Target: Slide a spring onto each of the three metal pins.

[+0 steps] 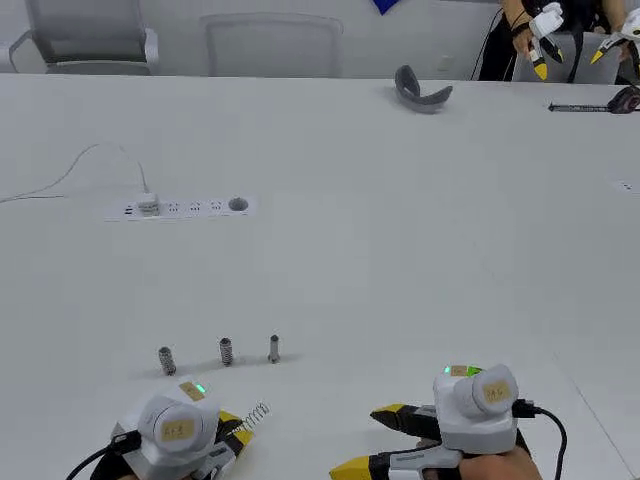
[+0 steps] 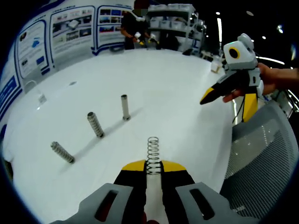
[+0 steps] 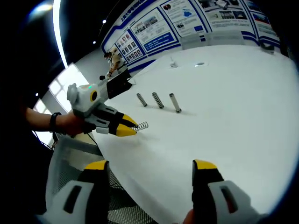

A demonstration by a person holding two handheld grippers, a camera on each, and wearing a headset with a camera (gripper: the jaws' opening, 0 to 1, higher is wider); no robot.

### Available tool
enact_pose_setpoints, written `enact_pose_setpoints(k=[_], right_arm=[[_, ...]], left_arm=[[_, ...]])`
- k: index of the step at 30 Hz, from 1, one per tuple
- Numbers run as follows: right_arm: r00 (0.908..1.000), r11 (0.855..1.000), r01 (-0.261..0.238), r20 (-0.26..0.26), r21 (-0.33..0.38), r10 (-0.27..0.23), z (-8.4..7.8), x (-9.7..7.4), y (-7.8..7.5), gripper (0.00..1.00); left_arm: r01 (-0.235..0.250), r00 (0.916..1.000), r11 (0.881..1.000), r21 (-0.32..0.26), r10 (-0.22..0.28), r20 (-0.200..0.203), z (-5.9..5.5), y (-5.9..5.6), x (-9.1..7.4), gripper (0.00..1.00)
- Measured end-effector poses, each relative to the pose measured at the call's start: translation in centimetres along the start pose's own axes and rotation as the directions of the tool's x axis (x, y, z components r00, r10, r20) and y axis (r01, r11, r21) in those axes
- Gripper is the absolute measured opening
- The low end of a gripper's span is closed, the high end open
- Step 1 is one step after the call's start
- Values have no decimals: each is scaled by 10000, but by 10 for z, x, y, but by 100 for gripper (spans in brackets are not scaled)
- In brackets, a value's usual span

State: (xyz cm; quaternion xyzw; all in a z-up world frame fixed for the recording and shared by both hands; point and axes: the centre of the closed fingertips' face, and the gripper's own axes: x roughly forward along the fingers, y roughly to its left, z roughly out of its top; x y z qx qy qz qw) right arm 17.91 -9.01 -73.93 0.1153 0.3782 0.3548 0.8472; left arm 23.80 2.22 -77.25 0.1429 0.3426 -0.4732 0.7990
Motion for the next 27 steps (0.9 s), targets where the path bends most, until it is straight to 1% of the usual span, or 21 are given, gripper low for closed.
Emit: enact_pose_setpoints(k=[6, 8, 11, 13, 16, 19, 24, 27], right_arm=[[9998, 9998, -183, 40, 93, 182, 4, 7, 4, 72], [9994, 9992, -324, 135, 221, 321, 8, 10, 7, 72], [9982, 9979, -546, 272, 340, 537, 13, 15, 10, 69], [9972, 9969, -689, 323, 390, 676, 17, 18, 13, 67], [9945, 9940, -955, 489, 525, 929, 24, 22, 17, 63], [9879, 9854, -1380, 845, 993, 1299, 35, 27, 24, 58], [9811, 9776, -1715, 1118, 1221, 1581, 47, 34, 28, 52], [9772, 9729, -1913, 1182, 1300, 1764, 51, 37, 31, 48]], left_arm=[[-36, 9999, 10000, -20, 36, 143, 1, -1, -11, 11], [-34, 9998, 10000, 25, 33, 210, 4, -2, -14, 11], [24, 9991, 9998, -197, -16, 412, 10, -3, -18, 11], [29, 9987, 9999, -141, -22, 516, 15, -5, -21, 11], [63, 9979, 10000, -40, -60, 651, 20, -9, -23, 11], [156, 9968, 9997, 166, -168, 779, 27, -14, -26, 11], [294, 9951, 9987, 405, -331, 927, 36, -23, -28, 10], [367, 9942, 9981, 498, -415, 989, 39, -28, -28, 10]])
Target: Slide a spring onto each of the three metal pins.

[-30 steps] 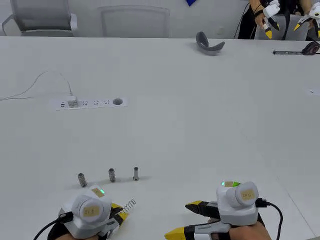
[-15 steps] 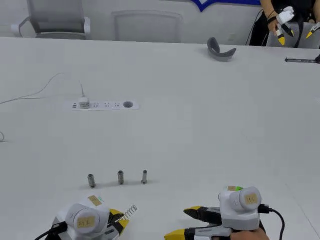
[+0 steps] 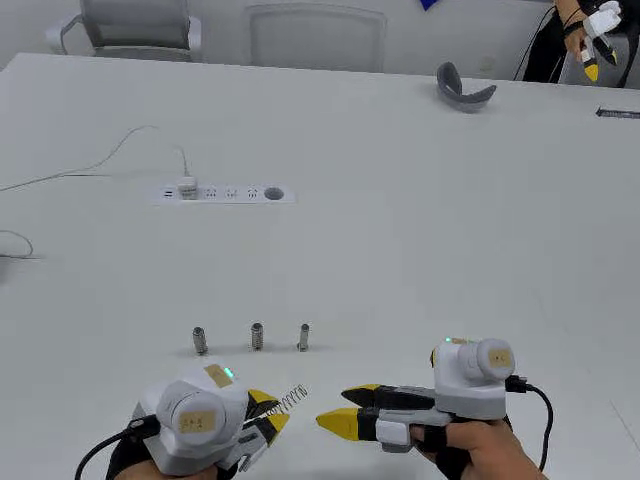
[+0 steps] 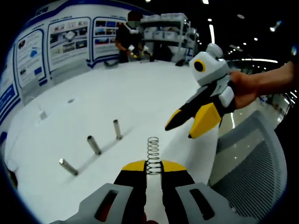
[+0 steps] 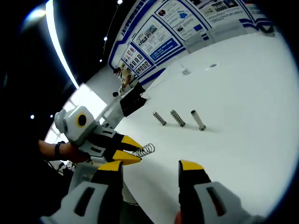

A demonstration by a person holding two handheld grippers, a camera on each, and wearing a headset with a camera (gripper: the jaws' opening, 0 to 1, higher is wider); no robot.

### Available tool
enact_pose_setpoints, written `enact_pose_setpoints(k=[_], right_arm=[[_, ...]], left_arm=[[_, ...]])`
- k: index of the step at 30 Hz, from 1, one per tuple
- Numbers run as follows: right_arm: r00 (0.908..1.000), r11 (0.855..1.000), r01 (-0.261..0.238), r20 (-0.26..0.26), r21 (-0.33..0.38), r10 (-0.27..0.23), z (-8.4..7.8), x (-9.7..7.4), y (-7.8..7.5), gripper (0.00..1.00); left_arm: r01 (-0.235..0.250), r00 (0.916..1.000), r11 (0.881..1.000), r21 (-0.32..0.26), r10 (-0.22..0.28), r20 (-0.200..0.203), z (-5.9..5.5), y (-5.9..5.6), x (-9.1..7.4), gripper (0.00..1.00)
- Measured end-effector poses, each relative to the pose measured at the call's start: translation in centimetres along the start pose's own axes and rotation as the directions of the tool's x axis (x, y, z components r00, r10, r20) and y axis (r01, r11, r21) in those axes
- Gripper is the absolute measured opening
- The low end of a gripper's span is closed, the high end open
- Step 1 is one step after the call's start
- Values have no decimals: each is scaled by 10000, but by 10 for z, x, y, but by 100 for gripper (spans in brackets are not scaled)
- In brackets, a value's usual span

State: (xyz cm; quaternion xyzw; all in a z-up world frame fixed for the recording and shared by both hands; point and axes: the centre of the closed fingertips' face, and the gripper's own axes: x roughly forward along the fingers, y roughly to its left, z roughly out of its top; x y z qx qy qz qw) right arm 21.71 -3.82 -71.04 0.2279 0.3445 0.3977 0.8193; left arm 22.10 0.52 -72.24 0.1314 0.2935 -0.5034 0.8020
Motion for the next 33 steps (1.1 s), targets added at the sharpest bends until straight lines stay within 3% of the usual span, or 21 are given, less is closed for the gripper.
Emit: enact_pose_setpoints(k=[9, 22, 33], right_arm=[[9990, 9983, -432, 168, 392, 426, 8, 8, 5, 39], [9916, 9848, -1286, 301, 1168, 1259, 9, 19, 18, 23], [9885, 9798, -1498, 390, 1322, 1459, 12, 19, 22, 14]], left_arm=[[198, 9997, 9997, 174, -200, 107, 6, -9, -2, 10], [484, 9982, 9975, 520, -501, 325, 19, -19, -3, 10], [548, 9980, 9964, 641, -567, 280, 19, -20, -3, 10]])
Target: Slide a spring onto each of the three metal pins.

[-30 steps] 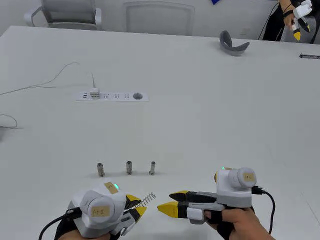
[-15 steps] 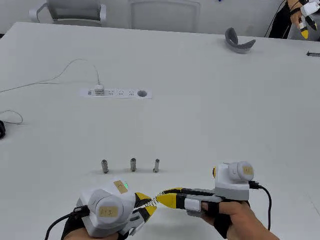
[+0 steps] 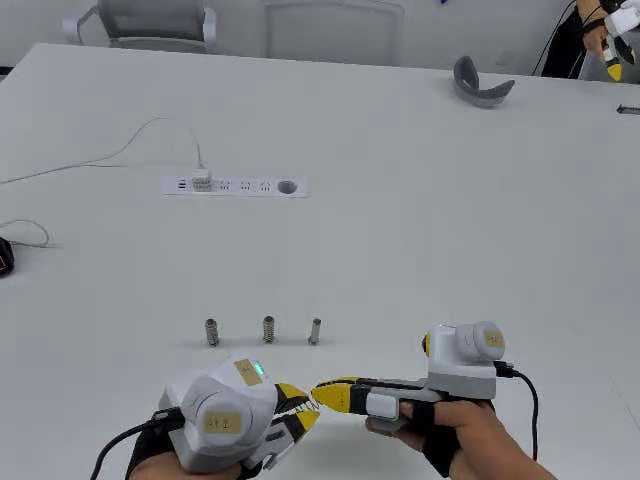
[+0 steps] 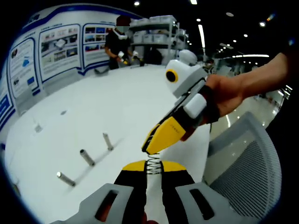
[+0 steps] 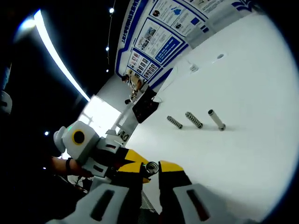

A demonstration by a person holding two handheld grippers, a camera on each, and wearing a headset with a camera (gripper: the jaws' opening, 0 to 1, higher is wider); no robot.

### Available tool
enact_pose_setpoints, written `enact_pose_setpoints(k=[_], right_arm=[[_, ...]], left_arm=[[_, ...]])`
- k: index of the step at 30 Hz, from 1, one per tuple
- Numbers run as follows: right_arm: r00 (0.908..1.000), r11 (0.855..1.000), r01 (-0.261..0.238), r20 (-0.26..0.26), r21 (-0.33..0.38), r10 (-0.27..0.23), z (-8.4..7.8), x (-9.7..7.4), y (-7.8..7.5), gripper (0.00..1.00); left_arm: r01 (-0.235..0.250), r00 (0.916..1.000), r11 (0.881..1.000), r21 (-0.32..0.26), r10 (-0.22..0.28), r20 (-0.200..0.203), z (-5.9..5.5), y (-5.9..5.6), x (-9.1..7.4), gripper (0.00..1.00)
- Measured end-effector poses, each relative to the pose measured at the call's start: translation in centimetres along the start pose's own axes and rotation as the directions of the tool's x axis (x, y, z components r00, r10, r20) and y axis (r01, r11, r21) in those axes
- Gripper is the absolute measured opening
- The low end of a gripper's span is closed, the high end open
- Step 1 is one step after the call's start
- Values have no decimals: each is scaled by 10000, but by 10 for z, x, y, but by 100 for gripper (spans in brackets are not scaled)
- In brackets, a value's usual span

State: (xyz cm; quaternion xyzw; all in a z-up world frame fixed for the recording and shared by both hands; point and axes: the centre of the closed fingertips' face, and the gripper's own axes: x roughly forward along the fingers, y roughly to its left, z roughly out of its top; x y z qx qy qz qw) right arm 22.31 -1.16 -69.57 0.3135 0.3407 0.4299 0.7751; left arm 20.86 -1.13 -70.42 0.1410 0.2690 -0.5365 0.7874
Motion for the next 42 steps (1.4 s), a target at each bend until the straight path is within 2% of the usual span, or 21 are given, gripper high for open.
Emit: enact_pose_setpoints(k=[7, 11, 13, 16, 18, 21, 22, 23, 24, 26, 27, 31, 33, 34, 36, 39, 42], right_arm=[[9999, 9998, -118, -84, -187, 116, 6, -1, 6, 12], [9989, 9925, -7, -467, -1219, -51, 13, -3, 12, 12], [9964, 9845, 25, -835, -1755, -174, 15, -4, 15, 12], [9893, 9616, -22, -1412, -2745, -381, 20, -6, 18, 12], [9802, 9432, -159, -1912, -3319, -507, 22, -7, 22, 12], [9627, 9080, -450, -2609, -4166, -720, 24, -9, 27, 12], [9519, 8884, -613, -2944, -4550, -851, 24, -9, 29, 12], [9459, 8786, -685, -3108, -4727, -935, 24, -10, 29, 12], [9352, 8623, -871, -3391, -4989, -1018, 24, -10, 31, 12], [9230, 8393, -1096, -3679, -5325, -1129, 25, -12, 33, 12], [9128, 8214, -1265, -3894, -5562, -1231, 26, -13, 33, 12], [8800, 7806, -1748, -4509, -6001, -1496, 27, -15, 36, 13], [8591, 7510, -2027, -4822, -6285, -1716, 25, -16, 36, 13], [8454, 7354, -2191, -5011, -6412, -1850, 24, -16, 36, 13], [8288, 7098, -2428, -5216, -6612, -2025, 22, -16, 36, 13], [7965, 6537, -2921, -5559, -6981, -2378, 18, -16, 37, 12], [7758, 6338, -3193, -5784, -7045, -2521, 14, -16, 38, 12]], left_arm=[[91, 9999, 10000, 12, -91, 61, 4, 3, 0, 10], [247, 9995, 9997, 24, -248, 214, 12, 4, 0, 10], [371, 9989, 9993, 52, -372, 274, 15, 5, 1, 10], [586, 9974, 9982, 80, -589, 412, 21, 5, 2, 10], [807, 9952, 9967, 73, -810, 557, 26, 4, 2, 10], [1261, 9899, 9920, 32, -1261, 646, 32, 1, 4, 9], [1363, 9883, 9905, 203, -1374, 659, 34, 1, 4, 9], [1431, 9872, 9893, 270, -1446, 665, 35, 1, 4, 9], [1566, 9849, 9870, 351, -1587, 693, 37, 0, 4, 9], [1666, 9824, 9849, 470, -1699, 775, 41, 0, 3, 9], [1723, 9809, 9838, 498, -1760, 828, 43, -1, 3, 9], [1870, 9771, 9802, 651, -1924, 906, 48, -3, 3, 9], [1895, 9767, 9784, 827, -1965, 864, 49, -4, 3, 9], [1935, 9762, 9768, 920, -2010, 810, 49, -4, 4, 9], [1976, 9758, 9750, 1019, -2056, 745, 48, -5, 4, 9], [2060, 9746, 9718, 1147, -2143, 656, 47, -7, 3, 10], [2124, 9735, 9686, 1294, -2212, 575, 45, -9, 2, 10]])
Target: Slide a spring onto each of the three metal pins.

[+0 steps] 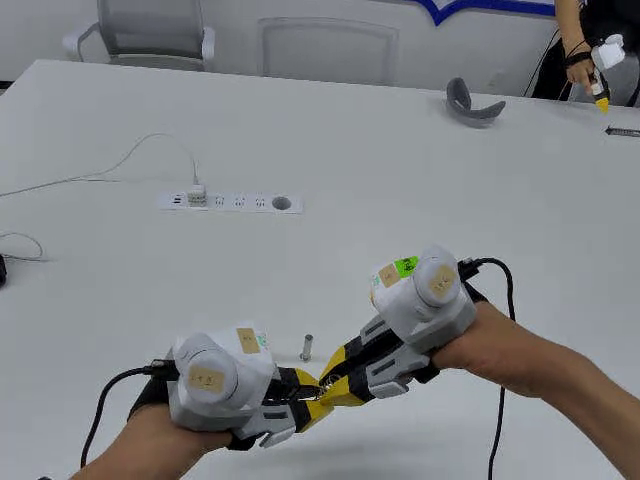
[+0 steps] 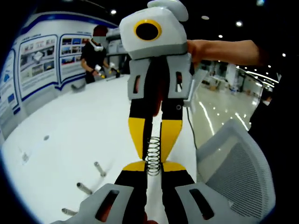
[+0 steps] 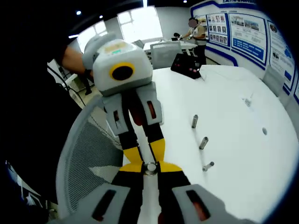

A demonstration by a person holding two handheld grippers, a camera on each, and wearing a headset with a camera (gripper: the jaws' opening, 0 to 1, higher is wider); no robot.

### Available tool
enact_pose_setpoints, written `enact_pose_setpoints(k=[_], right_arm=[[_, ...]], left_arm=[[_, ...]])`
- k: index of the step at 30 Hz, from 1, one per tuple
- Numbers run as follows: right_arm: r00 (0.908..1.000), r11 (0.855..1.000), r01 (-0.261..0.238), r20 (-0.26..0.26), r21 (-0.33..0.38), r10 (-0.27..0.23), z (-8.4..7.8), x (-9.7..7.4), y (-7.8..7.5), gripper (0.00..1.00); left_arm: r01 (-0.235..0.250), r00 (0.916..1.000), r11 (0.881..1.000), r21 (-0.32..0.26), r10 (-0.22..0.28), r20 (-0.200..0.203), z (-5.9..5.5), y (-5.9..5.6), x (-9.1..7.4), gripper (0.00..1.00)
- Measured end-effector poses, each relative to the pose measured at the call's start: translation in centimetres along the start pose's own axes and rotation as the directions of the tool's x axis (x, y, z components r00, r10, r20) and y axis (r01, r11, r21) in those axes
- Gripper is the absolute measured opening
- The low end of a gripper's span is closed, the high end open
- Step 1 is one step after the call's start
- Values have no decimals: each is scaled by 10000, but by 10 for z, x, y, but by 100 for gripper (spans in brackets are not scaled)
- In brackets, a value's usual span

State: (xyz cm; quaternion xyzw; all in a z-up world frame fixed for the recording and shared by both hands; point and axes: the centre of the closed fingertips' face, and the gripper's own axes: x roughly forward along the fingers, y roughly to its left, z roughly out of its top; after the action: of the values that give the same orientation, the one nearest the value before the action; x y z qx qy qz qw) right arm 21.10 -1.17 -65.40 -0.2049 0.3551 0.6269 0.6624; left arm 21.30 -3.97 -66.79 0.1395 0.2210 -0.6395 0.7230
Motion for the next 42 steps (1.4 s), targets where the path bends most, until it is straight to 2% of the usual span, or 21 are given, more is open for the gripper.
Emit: enact_pose_setpoints(k=[8, 11, 22, 31, 38, 42], right_arm=[[9962, 9967, -195, -862, -790, 127, -7, 7, 5, 12], [9948, 9956, -213, -1010, -915, 120, -9, 9, 7, 12], [9979, 9980, 6, -645, -628, -47, -9, 8, 3, 12], [9983, 9989, 146, -551, -437, -170, -10, 10, 1, 12], [9978, 9989, 388, -521, -271, -402, -14, 6, -7, 12], [9969, 9983, 572, -533, -89, -576, -17, 3, -13, 12]], left_arm=[[80, 9995, 9995, 292, -71, -302, -7, -5, 0, 10], [86, 9993, 9994, 322, -75, -355, -9, -6, 0, 10], [-167, 9998, 9998, 67, 168, -140, -11, -3, -2, 10], [-394, 9992, 9991, -177, 394, -23, -14, -2, -4, 11], [-753, 9972, 9949, -670, 752, -40, -25, 6, -12, 18], [-1015, 9948, 9888, -1098, 1014, -58, -34, 11, -19, 21]])
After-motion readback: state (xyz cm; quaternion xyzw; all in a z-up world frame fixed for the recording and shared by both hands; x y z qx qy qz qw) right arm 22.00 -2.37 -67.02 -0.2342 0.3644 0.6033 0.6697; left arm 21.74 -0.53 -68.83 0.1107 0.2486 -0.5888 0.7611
